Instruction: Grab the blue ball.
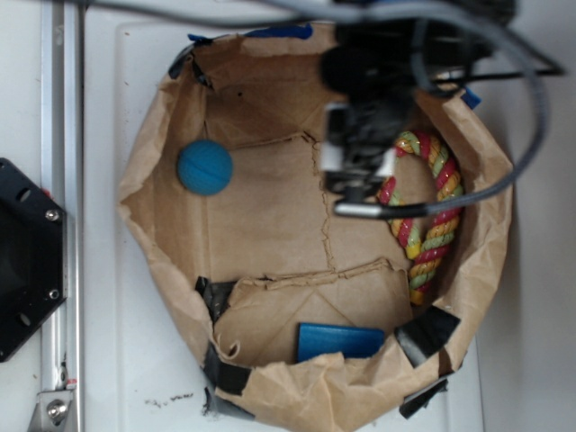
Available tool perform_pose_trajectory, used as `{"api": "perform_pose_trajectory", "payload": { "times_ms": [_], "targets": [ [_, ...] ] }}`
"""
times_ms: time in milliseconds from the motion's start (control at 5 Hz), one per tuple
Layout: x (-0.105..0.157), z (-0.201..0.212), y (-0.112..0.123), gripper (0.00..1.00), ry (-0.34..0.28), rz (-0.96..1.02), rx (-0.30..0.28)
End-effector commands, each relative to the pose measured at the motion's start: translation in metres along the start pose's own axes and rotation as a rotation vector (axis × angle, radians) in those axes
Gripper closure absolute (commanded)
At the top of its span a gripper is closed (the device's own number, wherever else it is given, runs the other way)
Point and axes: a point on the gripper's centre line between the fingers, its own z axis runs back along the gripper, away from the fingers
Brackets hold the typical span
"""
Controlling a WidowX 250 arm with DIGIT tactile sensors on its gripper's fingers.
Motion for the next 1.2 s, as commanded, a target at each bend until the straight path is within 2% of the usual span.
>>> {"api": "perform_pose_trajectory", "payload": {
  "times_ms": [0, 400, 600, 800, 1000],
  "targets": [
    [0.010, 0.018, -0.007, 0.00, -0.056, -0.031, 0.028],
    [0.010, 0.018, -0.007, 0.00, -0.056, -0.031, 0.028],
    [0.002, 0.004, -0.015, 0.00, -0.058, -0.065, 0.052],
    [-0.006, -0.007, -0.022, 0.00, -0.037, -0.124, 0.066],
    [-0.029, -0.021, -0.036, 0.00, 0.011, -0.189, 0.072]
  ]
}}
